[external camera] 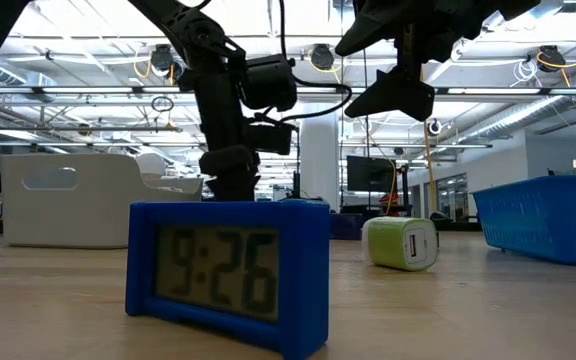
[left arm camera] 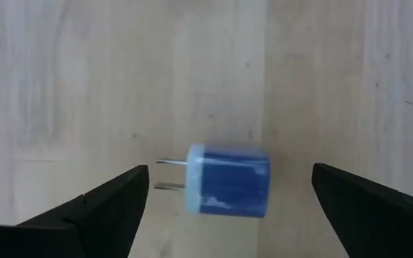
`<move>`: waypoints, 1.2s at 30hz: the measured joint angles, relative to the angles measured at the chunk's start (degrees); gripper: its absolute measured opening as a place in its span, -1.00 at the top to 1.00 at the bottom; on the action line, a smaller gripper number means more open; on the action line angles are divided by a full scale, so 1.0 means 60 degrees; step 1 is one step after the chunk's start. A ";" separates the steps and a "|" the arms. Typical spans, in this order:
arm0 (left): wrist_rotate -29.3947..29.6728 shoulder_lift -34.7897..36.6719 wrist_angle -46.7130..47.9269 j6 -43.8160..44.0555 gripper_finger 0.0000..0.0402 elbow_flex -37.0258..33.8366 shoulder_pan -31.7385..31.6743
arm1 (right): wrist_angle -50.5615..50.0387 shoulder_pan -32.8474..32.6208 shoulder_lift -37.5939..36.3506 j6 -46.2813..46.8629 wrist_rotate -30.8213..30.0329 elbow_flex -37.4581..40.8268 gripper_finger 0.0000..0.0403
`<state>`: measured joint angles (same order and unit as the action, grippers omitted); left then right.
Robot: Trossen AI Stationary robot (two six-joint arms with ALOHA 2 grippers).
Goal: Pick & Place Office items
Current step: Put the purple charger adapter into the gray bin
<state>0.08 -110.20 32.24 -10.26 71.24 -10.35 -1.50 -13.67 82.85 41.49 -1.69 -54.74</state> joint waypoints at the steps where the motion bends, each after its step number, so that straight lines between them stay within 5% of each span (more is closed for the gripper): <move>1: -0.0001 -0.0003 -0.0067 -0.0004 -0.94 -0.0053 0.0015 | 0.0001 0.0000 0.0000 -0.0022 0.0000 -0.0001 -0.54; 15: -0.0534 -0.0578 -0.0350 0.0025 -0.93 -0.0061 -0.0055 | -0.0003 0.0000 0.0000 0.0034 0.0004 -0.0001 -0.54; 19: -0.0581 -0.0590 -0.0379 -0.0261 -0.73 -0.0061 -0.0038 | -0.0003 0.0000 0.0000 0.0036 0.0000 -0.0001 -0.54; 24: -0.0859 -0.0603 -0.0262 -0.0525 -0.17 0.0075 -0.0018 | -0.0003 0.0000 0.0000 0.0039 0.0004 -0.0001 -0.54; 36: -0.1046 -0.0680 0.1340 -0.0669 -0.14 0.1472 -0.0019 | -0.0003 0.0000 0.0000 0.0127 0.0003 -0.0001 -0.54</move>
<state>-6.20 -114.28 40.28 -14.28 80.07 -10.47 -1.52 -13.67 82.85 42.25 -1.67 -54.74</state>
